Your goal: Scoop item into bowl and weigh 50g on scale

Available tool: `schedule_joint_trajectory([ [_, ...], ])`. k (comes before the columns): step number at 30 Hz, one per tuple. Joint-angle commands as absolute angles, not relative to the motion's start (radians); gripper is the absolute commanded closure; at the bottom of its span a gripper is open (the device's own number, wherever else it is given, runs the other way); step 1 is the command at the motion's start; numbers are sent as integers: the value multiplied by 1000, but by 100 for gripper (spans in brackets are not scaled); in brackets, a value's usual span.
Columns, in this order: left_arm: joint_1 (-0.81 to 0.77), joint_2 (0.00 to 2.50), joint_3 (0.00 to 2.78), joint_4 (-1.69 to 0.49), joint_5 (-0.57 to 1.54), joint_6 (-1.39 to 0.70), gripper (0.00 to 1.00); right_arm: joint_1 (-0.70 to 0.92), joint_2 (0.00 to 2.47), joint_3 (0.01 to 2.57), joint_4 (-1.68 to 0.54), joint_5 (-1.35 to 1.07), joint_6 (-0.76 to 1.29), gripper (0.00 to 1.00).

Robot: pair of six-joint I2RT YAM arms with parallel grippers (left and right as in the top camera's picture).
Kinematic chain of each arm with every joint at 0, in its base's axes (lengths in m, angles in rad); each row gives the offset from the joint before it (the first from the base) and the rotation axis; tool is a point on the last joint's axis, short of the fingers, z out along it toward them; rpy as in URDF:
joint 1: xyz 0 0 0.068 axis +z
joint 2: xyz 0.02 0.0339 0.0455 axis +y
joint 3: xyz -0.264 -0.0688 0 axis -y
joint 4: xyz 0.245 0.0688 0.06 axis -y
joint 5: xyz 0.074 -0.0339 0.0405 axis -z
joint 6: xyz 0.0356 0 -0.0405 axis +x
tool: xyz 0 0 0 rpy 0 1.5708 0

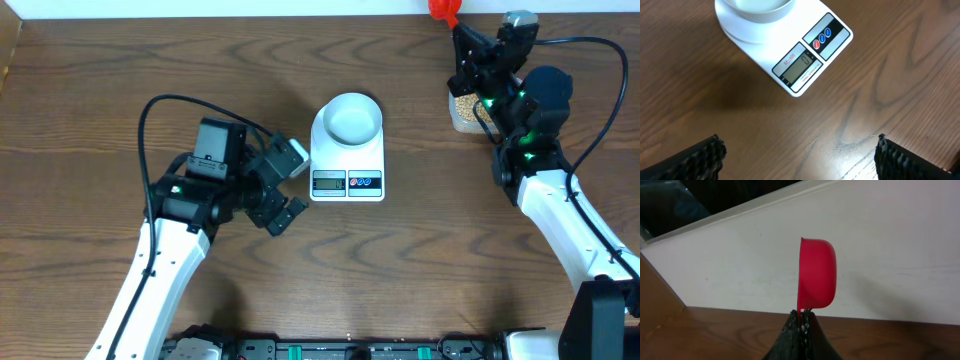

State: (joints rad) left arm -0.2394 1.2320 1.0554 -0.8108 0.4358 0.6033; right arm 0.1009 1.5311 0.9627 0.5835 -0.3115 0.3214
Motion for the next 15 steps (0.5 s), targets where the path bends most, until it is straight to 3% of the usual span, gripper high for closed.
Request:
schedule_joint_trajectory([
  [1, -178, 1214, 1082, -826, 544, 619, 3, 93, 1531, 987, 587, -317, 290, 99],
  [15, -107, 1215, 1147, -913, 569, 715, 3, 93, 1531, 987, 588, -318, 290, 99],
])
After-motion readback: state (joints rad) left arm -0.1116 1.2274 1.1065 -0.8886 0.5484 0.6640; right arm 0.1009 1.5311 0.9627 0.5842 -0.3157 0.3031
